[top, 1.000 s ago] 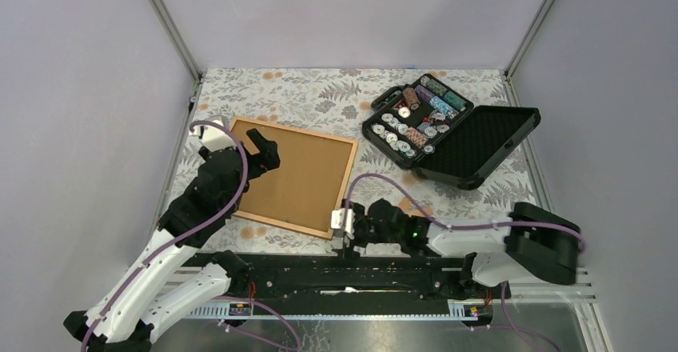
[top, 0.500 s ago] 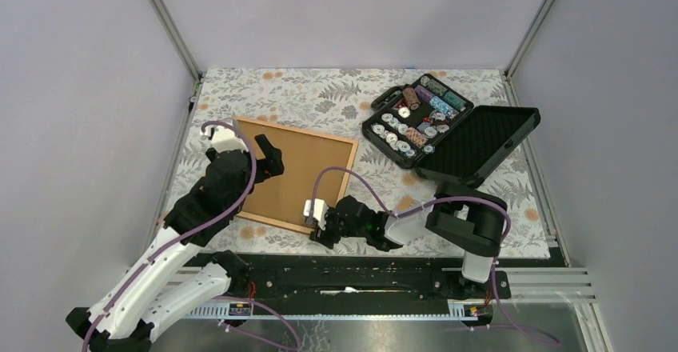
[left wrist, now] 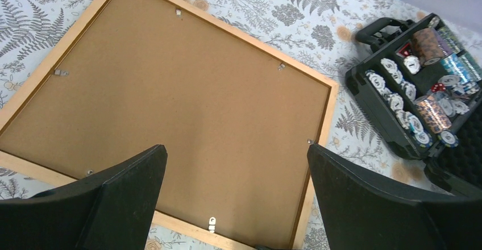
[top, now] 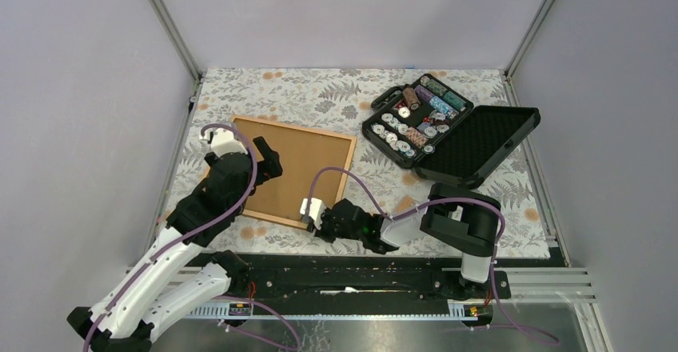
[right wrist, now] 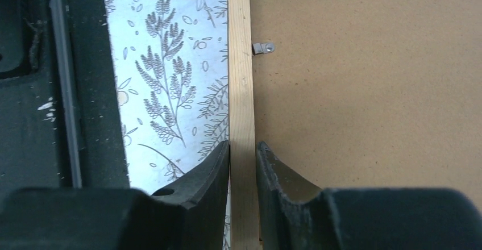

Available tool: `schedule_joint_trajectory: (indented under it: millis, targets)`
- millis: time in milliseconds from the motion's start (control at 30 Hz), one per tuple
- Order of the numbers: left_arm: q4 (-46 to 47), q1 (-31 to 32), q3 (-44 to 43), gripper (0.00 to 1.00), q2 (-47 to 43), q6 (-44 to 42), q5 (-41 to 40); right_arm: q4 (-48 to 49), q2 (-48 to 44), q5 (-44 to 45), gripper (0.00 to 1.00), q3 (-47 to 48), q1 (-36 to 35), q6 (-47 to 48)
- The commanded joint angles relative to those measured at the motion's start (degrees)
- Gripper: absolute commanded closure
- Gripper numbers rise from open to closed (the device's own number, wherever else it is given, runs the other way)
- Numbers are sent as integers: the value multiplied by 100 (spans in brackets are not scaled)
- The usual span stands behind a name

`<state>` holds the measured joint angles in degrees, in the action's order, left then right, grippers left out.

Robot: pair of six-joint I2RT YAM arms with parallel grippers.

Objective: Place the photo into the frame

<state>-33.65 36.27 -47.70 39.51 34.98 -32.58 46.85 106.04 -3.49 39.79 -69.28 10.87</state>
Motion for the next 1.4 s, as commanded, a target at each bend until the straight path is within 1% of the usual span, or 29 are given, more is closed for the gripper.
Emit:
schedule_joint_trajectory:
  millis: [0,67,100,133,200,300,367,433,500,567,667,800,1000,1167,1267,1367]
  targets:
    - [53,-24,-279,1,209,91,-154,111,-43,475,77,125,-10,-20]
    - [53,-31,-275,1,324,157,-73,80,-68,503,91,162,-9,-106]
    - [54,-37,-288,1,456,158,33,65,-118,617,96,179,-7,-196]
    - [17,-71,-322,1,590,188,133,36,-189,758,99,193,-7,-252]
    - [-62,-247,-404,1,885,228,524,-86,-399,988,100,227,13,-462]
    - [-74,-902,-456,1,1247,321,1636,-298,-689,1031,100,241,106,-1001]
    - [-85,-1489,-321,1,1326,684,2385,-214,-890,1093,100,154,165,-1496]
    - [-186,-2014,-49,1,1218,1265,2752,-188,-1073,1258,100,119,175,-1943]
    - [-81,-2275,381,1,943,1703,3096,-246,-1180,1395,100,158,184,-2427]
    - [115,-2309,867,1,612,2111,3227,-287,-1223,1382,100,233,214,-2871]
    - [537,-2310,1468,2,107,2532,3231,-399,-1242,1296,100,355,254,-3205]
    - [1296,-2309,2138,2,-347,2972,3843,-679,-1277,1280,100,540,296,-3422]
    - [1842,-2309,2675,1,-590,3440,3989,-864,-1313,1430,100,659,359,-3761]
    - [2828,-2343,3308,2,-609,3638,4285,-930,-1296,1270,100,773,380,-3881]
    - [3321,-2410,3515,9,-561,3692,4459,-948,-1313,1237,100,785,386,-3919]
    - [3554,-2427,3611,23,-527,3688,4493,-938,-1314,1252,100,785,404,-3952]
